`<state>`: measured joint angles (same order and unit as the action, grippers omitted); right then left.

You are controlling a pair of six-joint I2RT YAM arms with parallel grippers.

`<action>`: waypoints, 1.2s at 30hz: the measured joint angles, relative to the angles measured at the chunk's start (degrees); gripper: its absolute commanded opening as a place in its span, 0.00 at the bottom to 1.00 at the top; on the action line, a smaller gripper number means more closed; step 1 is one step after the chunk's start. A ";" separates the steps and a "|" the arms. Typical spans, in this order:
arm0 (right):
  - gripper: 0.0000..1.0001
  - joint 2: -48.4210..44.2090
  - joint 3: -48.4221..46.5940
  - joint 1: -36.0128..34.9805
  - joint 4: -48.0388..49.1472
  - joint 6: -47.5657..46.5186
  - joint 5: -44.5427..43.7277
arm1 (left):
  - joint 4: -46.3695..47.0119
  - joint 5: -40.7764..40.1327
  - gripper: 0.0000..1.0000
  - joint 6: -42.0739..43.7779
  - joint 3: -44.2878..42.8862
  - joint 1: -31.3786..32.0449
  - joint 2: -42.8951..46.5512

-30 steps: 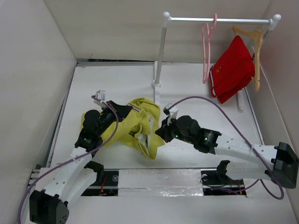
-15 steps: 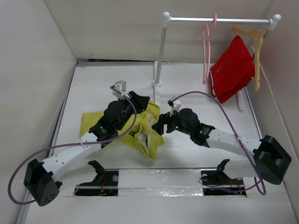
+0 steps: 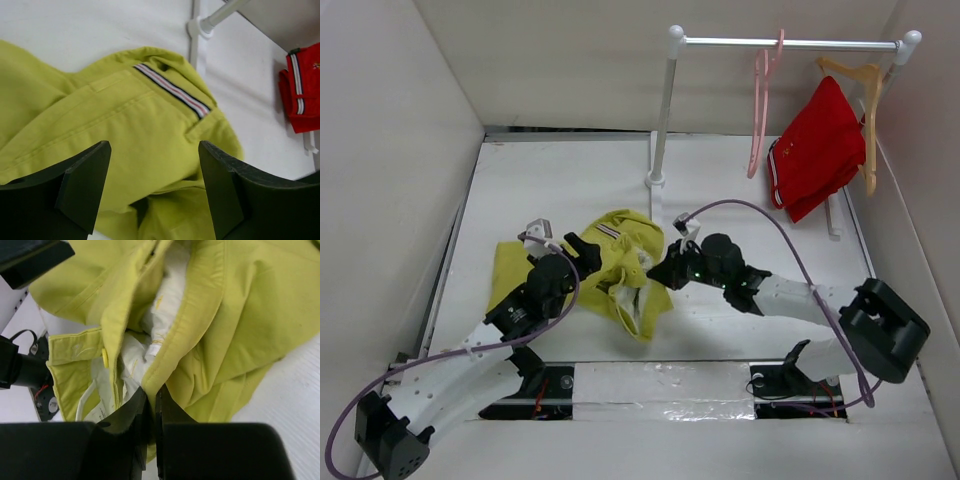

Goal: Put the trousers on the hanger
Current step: Flatten out the trousers at the center of the board.

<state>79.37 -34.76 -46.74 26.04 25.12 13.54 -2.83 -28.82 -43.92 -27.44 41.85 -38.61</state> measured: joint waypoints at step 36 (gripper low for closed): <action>0.00 -42.77 0.04 5.07 -36.50 -14.51 -15.69 | -6.93 10.82 0.69 -5.49 7.56 -0.70 -6.40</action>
<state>36.60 -34.72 -41.67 -10.46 10.61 -2.15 -9.76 -18.00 -49.41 -19.88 41.15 -45.01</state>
